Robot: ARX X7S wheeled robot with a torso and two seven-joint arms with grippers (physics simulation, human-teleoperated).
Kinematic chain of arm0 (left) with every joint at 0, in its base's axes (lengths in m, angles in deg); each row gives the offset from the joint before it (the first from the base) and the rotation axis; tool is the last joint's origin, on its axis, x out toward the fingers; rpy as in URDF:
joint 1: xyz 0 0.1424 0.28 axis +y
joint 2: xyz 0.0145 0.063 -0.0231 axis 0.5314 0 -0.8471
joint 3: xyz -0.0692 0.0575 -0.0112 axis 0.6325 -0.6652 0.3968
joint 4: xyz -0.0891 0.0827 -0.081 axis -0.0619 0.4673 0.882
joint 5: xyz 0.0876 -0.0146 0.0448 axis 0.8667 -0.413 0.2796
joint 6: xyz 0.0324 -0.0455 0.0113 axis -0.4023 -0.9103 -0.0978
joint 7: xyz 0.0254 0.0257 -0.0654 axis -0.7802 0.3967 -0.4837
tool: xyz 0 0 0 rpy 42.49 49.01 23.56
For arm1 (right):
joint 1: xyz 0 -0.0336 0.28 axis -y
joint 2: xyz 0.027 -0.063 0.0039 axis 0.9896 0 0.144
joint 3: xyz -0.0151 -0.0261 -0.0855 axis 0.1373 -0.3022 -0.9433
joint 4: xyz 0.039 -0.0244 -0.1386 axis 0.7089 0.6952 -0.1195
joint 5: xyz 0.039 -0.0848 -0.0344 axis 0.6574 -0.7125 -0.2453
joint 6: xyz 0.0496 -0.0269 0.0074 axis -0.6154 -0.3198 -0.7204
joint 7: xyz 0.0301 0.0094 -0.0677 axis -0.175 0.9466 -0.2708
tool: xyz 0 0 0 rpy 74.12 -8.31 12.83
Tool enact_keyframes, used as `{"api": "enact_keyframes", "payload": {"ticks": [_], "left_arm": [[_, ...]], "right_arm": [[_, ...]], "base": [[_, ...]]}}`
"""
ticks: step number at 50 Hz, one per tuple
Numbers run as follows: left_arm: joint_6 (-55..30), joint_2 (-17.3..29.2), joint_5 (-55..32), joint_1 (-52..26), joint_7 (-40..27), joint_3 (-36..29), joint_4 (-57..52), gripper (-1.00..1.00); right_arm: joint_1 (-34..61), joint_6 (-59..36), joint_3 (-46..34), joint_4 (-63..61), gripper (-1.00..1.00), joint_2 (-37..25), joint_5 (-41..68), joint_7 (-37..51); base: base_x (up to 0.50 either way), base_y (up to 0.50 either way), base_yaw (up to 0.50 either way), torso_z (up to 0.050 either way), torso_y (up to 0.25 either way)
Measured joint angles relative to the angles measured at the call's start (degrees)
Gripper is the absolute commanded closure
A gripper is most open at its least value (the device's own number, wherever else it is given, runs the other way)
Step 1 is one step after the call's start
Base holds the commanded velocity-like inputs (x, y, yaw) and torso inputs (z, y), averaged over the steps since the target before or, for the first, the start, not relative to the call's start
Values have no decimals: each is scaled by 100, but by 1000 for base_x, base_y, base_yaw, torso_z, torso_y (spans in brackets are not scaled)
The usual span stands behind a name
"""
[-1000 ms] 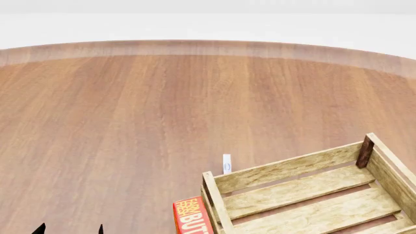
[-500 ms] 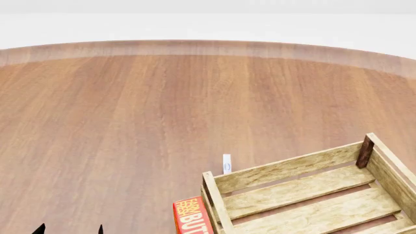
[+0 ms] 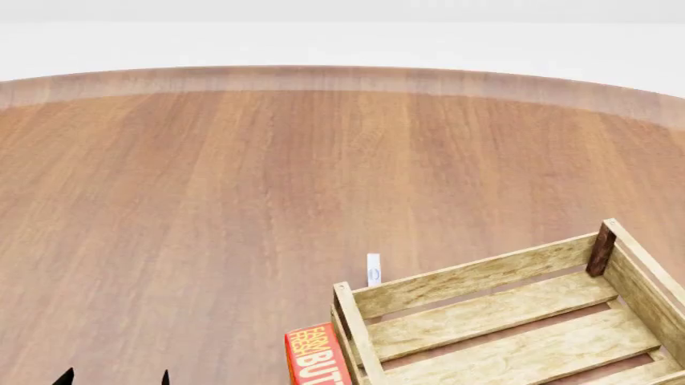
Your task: Pick up the tomato sauce, and put it in the wooden tray.
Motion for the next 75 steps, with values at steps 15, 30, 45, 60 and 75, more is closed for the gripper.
{"api": "enact_keyframes", "payload": {"ticks": [15, 30, 45, 60, 75], "left_arm": [[4, 34, -35, -8, -49, -48, -1, -100], [32, 66, -73, -21, -86, -90, 26, -100], [36, 98, -110, -29, -127, -131, 23, -100], [43, 128, -139, -38, -165, -171, 26, -100], [55, 158, -165, -42, -203, -211, 24, -100]], "right_arm": [[180, -99, -74, 163, -100, -12, 37, 17], [298, -98, -136, 346, -100, -12, 117, 12], [352, -85, -203, 378, 100, -35, 184, 49], [27, -128, -299, -283, 100, -187, -15, 259], [-1040, -71, -272, -2482, 100, -501, -1320, 871]], "base": [[0, 0, 0, 0, 0], [0, 0, 0, 0, 0], [0, 0, 0, 0, 0], [0, 0, 0, 0, 0], [0, 0, 0, 0, 0]]}}
